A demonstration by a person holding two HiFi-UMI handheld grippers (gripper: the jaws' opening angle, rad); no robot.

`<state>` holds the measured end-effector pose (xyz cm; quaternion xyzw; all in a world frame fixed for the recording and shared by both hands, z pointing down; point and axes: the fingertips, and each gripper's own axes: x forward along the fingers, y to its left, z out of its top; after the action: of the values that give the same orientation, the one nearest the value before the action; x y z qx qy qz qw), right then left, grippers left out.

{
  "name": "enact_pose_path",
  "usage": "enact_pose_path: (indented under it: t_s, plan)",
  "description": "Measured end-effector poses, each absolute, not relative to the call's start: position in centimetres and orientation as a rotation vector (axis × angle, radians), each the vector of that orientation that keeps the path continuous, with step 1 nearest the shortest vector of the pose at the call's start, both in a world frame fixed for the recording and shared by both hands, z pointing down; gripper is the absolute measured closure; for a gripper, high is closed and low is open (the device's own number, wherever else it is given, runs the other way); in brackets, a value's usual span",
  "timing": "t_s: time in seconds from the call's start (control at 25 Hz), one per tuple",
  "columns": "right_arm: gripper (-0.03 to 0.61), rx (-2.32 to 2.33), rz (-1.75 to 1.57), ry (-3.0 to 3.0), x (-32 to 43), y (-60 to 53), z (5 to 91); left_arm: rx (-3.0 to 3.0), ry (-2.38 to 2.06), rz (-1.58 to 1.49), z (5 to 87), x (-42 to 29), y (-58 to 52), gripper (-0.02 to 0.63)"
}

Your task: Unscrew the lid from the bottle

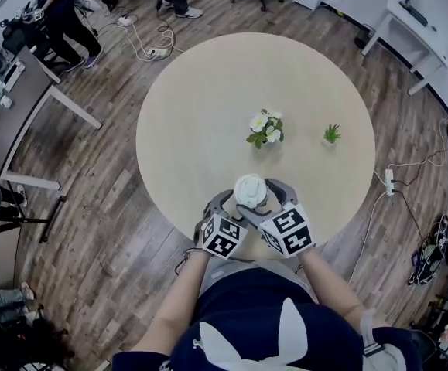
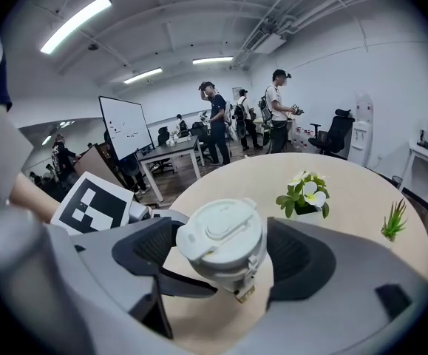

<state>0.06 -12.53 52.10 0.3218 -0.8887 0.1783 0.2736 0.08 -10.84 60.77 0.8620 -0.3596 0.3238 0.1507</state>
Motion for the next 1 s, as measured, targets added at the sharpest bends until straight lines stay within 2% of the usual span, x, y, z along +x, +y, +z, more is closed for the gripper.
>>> enact_pose_path:
  t_s: [0.4,0.52,1.0]
  plan:
    - [0.189,0.946,0.382,-2.356,0.3,-13.3,52.0,2.509,-1.017,0.942,61.2,1.3,-12.3,0.296]
    - [0.213,0.914,0.366,-2.347,-0.2,-12.8,52.1,2.486,-1.029,0.948,61.4,0.9,-12.2,0.296]
    - [0.213,0.783,0.327,-2.379,0.2,-12.6,52.1,2.485,-1.032,0.959,61.4,1.1,-12.2,0.296]
